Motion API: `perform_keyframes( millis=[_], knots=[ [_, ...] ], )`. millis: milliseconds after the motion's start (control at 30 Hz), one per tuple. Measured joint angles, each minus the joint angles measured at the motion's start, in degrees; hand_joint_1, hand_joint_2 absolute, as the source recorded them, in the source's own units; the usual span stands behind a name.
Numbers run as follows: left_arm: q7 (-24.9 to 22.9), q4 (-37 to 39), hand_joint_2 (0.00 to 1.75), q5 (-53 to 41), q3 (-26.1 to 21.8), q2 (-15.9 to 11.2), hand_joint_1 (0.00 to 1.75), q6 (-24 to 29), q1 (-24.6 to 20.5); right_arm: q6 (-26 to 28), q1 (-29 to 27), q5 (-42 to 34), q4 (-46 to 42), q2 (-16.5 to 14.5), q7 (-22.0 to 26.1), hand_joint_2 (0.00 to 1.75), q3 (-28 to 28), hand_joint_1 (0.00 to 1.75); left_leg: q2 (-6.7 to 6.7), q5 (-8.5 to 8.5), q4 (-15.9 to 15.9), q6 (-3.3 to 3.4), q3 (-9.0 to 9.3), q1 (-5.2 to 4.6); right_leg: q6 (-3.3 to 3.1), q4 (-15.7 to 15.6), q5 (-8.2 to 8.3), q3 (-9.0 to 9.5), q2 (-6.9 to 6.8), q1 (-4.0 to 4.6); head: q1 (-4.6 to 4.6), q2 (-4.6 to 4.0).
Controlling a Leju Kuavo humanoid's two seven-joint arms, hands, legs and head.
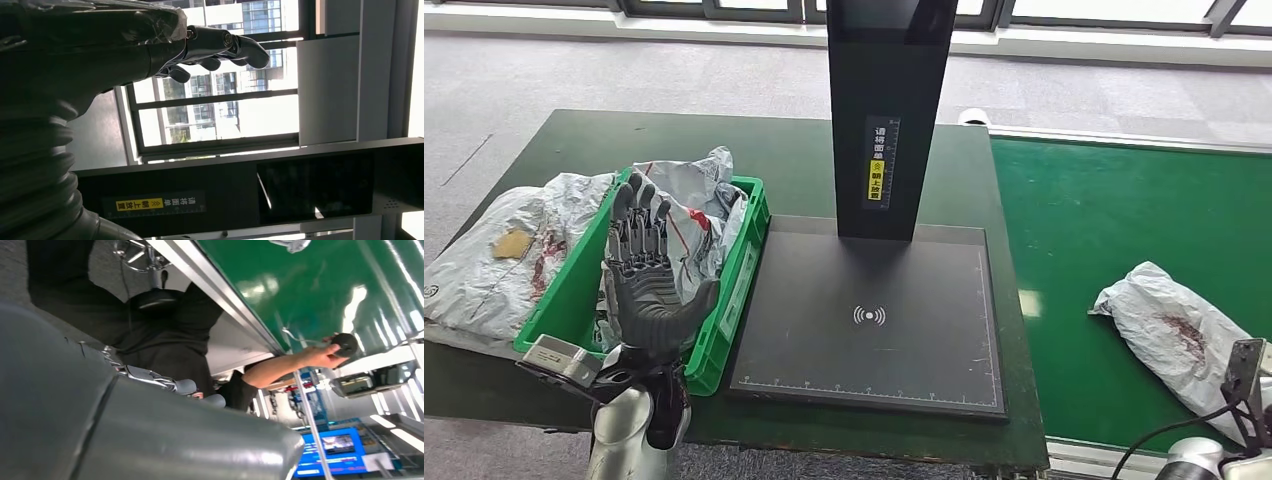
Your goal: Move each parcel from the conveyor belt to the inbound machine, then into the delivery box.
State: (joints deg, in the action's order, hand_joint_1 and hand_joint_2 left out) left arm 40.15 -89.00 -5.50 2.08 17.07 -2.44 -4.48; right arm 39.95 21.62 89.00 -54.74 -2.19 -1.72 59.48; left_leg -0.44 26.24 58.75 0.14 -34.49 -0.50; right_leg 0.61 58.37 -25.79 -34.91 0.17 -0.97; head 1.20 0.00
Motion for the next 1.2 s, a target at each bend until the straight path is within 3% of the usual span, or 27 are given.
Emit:
perform_keyframes(
  millis=[333, 567, 700, 1000, 1200],
  knots=[
    [0.0, 0.7, 1.75, -0.4, 0.8, -0.1, 0.0, 0.6, 0.0, 0.0, 1.5, 0.2, 4.8, 2.9, 1.1, 0.0, -0.7, 0.0, -0.02, 0.0, 0.0, 0.0, 0.0, 0.0, 0.0, 0.0, 0.0, 0.01, -0.02, 0.01, 0.0, 0.0],
    [0.0, 0.7, 1.75, -1.3, 1.3, -0.2, 0.0, 2.1, 0.1, 0.0, 4.3, -0.6, 11.1, 4.4, -3.4, 0.0, -1.5, 0.0, 0.01, -0.01, 0.0, 0.01, 0.0, 0.0, 0.01, 0.0, 0.01, 0.02, 0.01, 0.0, 0.0, 0.0],
    [0.0, 0.8, 1.75, -1.5, 2.2, -0.3, 0.0, 3.0, 0.5, 0.0, 5.6, -5.9, 16.0, 5.7, -6.3, 0.0, -6.0, 0.0, -0.01, -0.01, 0.0, 0.02, 0.03, -0.01, 0.02, 0.0, 0.02, 0.04, -0.01, 0.0, 0.0, 0.0],
    [0.0, 2.0, 1.75, -1.9, 3.5, -0.5, 0.0, 4.4, 0.9, 0.0, 8.6, -2.6, 24.6, 6.4, -5.2, 0.0, -7.3, 0.0, -0.06, -0.02, 0.0, 0.0, 0.04, 0.0, 0.02, 0.0, 0.02, 0.04, -0.02, 0.0, 0.0, 0.0],
    [0.0, 2.1, 1.75, -2.3, 3.9, -0.5, 0.0, 6.9, 1.1, 0.0, 10.1, 0.4, 29.0, 6.4, -8.7, 0.0, -8.8, 0.0, -0.07, -0.02, 0.0, 0.01, 0.02, 0.0, 0.02, 0.0, 0.02, 0.04, -0.02, 0.0, 0.0, 0.0]
  ],
)
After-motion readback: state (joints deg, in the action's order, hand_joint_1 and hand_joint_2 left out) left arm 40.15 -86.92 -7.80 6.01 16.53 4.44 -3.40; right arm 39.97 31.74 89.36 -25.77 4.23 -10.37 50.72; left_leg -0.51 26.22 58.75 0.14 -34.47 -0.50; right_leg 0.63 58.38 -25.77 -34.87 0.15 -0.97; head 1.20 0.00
